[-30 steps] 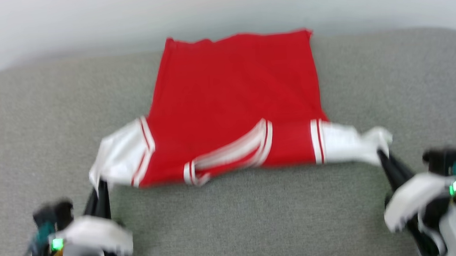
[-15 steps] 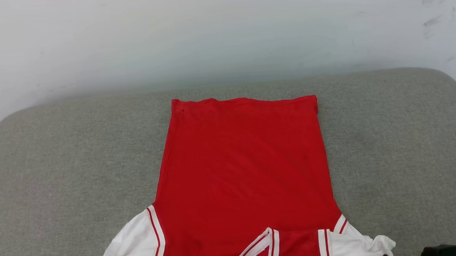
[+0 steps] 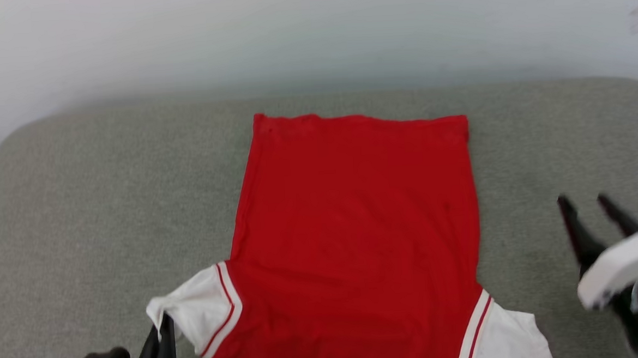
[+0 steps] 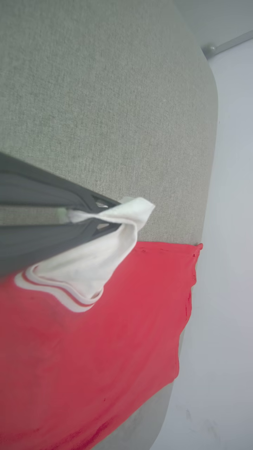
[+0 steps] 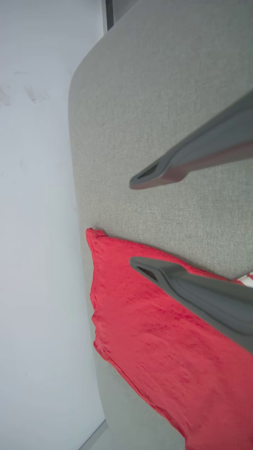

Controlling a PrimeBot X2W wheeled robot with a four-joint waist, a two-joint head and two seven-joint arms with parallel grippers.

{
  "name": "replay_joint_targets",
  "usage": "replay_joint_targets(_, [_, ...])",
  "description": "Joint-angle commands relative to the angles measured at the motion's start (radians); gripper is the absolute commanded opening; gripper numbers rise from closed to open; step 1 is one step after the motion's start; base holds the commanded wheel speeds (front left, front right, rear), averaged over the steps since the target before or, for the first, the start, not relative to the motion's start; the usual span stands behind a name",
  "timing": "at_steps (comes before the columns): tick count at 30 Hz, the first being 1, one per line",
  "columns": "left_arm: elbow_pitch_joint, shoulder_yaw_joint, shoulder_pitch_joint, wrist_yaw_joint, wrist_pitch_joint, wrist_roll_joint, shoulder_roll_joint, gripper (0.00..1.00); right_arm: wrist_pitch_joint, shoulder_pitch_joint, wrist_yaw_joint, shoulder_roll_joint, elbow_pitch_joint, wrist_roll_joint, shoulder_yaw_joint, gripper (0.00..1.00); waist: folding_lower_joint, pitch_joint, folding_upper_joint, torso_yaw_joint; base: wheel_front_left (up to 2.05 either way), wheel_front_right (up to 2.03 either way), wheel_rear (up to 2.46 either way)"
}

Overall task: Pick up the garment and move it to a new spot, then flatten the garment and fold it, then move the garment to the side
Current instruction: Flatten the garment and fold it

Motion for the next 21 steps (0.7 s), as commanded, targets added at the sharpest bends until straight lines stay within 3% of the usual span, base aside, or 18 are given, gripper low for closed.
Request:
replay_joint_targets(1, [-0.012,-0.001,-0.025,0.000,-0.003,-0.006,-0.009,0.00,0.001,-0.045,0.000,-0.013,0.027,0.000,-0.008,1.00,-0.0001,0.054,-0.0001,0.031,0.00,0.00,0.00])
replay_joint_targets(7, [-0.046,-0.037,-0.137,-0.022,-0.025,0.019,-0.032,0.00,0.105,-0.399,0.000,-0.091,0.263,0.004,-0.026,1.00,-0.0001,0.197,-0.0001,0.119,0.00,0.00,0.00])
replay_joint_targets(13, [-0.052,-0.071,-0.236,-0.054,-0.062,0.031,-0.060,0.00,0.351,-0.681,0.000,-0.176,0.455,0.016,0.011,1.00,-0.0001,0.333,-0.0001,0.192,0.00,0.00,0.00])
replay_joint_targets(16, [-0.045,-0.080,-0.273,-0.066,-0.079,0.030,-0.074,0.00,0.463,-0.772,0.000,-0.191,0.531,0.012,0.013,1.00,-0.0001,0.382,-0.0001,0.218,0.00,0.00,0.00])
replay_joint_targets(21, [-0.021,-0.088,-0.312,-0.085,-0.098,0.023,-0.089,0.00,0.558,-0.852,0.000,-0.166,0.614,0.000,0.011,1.00,-0.0001,0.432,-0.0001,0.239,0.00,0.00,0.00])
